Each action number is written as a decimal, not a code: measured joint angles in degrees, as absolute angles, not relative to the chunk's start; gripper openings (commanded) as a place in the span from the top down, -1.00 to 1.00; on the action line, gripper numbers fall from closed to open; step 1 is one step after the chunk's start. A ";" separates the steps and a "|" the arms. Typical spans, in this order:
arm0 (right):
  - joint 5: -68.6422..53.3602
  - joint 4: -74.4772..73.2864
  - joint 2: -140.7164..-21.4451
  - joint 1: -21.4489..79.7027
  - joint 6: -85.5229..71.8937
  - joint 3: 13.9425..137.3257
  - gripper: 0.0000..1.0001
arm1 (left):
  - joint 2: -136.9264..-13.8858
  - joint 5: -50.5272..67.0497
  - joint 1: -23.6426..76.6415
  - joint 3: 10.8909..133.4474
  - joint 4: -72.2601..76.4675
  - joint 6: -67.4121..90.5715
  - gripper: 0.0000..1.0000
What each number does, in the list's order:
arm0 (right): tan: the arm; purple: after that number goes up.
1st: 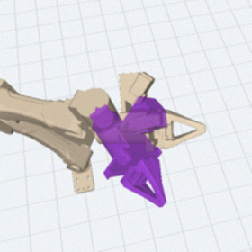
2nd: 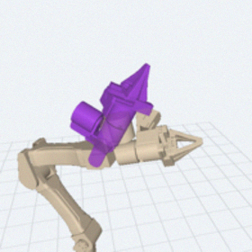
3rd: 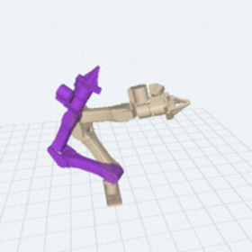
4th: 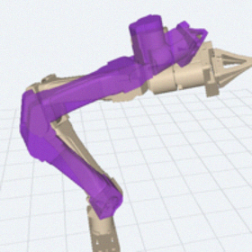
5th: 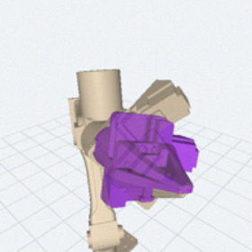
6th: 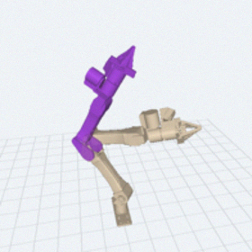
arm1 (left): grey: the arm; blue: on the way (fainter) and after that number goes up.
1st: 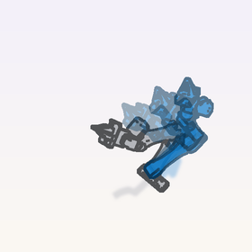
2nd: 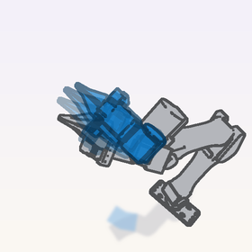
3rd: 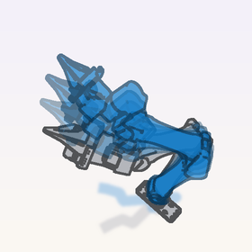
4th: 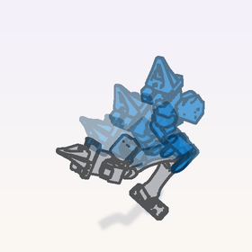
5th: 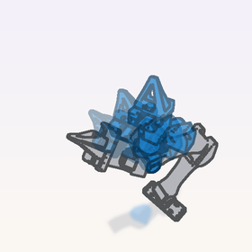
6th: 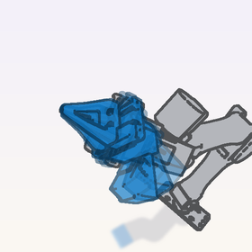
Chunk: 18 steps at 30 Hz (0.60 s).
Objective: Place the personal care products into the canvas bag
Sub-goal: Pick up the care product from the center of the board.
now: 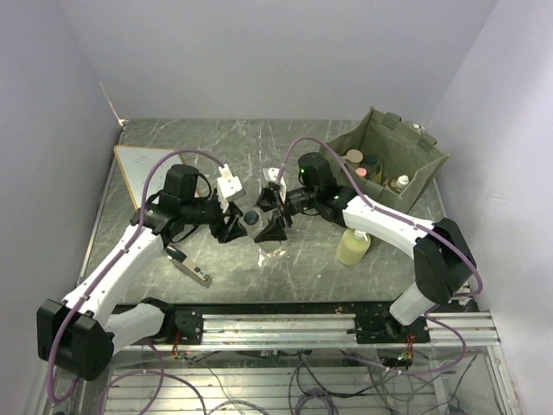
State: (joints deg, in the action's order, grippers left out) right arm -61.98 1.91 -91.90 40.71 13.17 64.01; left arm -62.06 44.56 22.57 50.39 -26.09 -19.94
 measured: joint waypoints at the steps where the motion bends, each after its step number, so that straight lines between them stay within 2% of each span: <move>1: -61.71 1.78 -91.72 40.73 13.82 63.79 0.12 | -61.87 44.36 22.63 50.37 -26.20 -20.60 -0.44; 8: -59.22 0.54 -90.32 42.00 18.85 59.00 0.19 | -55.42 37.78 21.43 49.71 -26.06 -23.70 -0.47; 18: -57.12 4.58 -91.81 49.84 20.62 58.43 0.18 | -51.77 19.77 11.77 50.85 -22.09 -18.98 -0.56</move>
State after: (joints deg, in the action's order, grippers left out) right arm -57.12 4.58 -91.81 49.84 20.62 58.43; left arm -51.77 19.77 11.77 50.85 -22.09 -18.98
